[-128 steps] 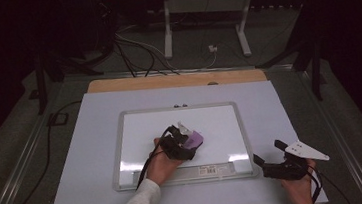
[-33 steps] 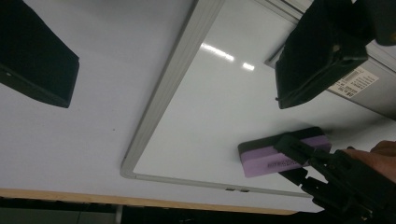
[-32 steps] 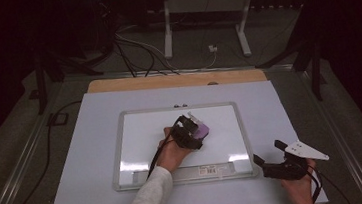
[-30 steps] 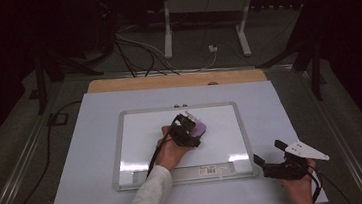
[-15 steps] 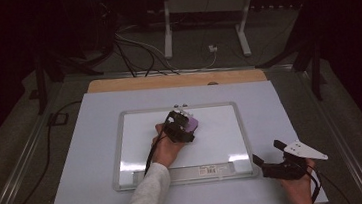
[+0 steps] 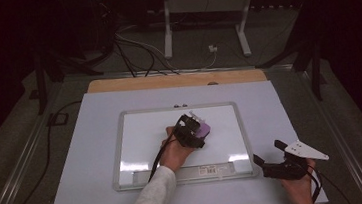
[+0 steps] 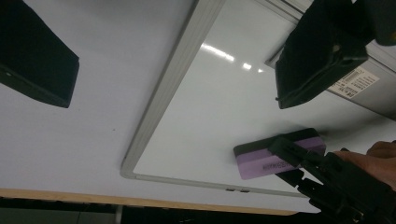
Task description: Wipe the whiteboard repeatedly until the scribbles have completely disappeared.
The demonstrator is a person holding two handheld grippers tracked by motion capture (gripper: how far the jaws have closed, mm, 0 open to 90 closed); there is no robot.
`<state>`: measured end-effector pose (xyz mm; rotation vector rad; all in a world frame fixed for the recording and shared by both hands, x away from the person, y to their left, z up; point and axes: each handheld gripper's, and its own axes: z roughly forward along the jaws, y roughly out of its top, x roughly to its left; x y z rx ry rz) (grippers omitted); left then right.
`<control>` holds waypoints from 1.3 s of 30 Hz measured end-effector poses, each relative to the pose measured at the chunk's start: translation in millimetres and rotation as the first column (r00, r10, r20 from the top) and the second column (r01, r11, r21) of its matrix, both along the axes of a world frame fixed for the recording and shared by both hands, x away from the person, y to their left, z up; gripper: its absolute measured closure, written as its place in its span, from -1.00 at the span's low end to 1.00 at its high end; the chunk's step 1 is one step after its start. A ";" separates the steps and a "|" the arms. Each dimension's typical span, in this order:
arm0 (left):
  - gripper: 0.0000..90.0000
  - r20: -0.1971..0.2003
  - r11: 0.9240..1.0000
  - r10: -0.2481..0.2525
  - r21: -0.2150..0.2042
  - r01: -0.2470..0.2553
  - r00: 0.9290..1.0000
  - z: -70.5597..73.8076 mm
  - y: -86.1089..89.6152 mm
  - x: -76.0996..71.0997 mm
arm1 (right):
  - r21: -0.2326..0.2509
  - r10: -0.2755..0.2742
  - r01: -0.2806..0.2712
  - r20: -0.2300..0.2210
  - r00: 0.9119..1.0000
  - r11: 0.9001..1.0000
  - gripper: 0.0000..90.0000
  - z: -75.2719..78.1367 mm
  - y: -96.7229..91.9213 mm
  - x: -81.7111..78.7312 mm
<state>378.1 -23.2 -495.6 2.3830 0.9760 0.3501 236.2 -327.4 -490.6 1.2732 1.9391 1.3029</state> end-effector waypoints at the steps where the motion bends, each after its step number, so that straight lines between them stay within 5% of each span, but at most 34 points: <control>1: -0.08 -0.001 1.000 0.011 -0.001 -0.011 1.000 -0.1 1.8 1.6 | 0.000 0.000 0.000 0.001 1.000 1.000 -1.00 0.0 -0.4 0.2; 8: -0.08 0.007 0.995 0.103 0.010 -0.103 0.995 -0.2 18.8 12.0 | 0.000 -0.005 0.005 -0.001 1.000 1.000 -1.00 0.2 -1.3 -0.3; 15: -0.08 0.019 0.978 0.207 0.018 -0.207 0.978 0.4 39.6 18.1 | -0.001 -0.005 0.005 -0.002 1.000 1.000 -1.00 -0.1 -0.8 -0.4; 27: -0.08 0.044 0.959 0.281 -0.046 -0.279 0.959 13.6 73.4 16.6 | 0.001 -0.006 0.006 0.000 1.000 1.000 -1.00 0.1 -0.8 0.0; 34: -0.08 0.044 0.941 0.337 -0.056 -0.335 0.940 12.5 92.0 16.6 | 0.003 -0.007 0.007 0.000 1.000 1.000 -1.00 0.4 -1.3 -0.3; 39: -0.08 0.037 0.921 0.387 -0.069 -0.384 0.921 9.0 107.0 17.6 | 0.003 -0.009 0.009 0.000 1.000 1.000 -1.00 0.2 -1.9 -0.1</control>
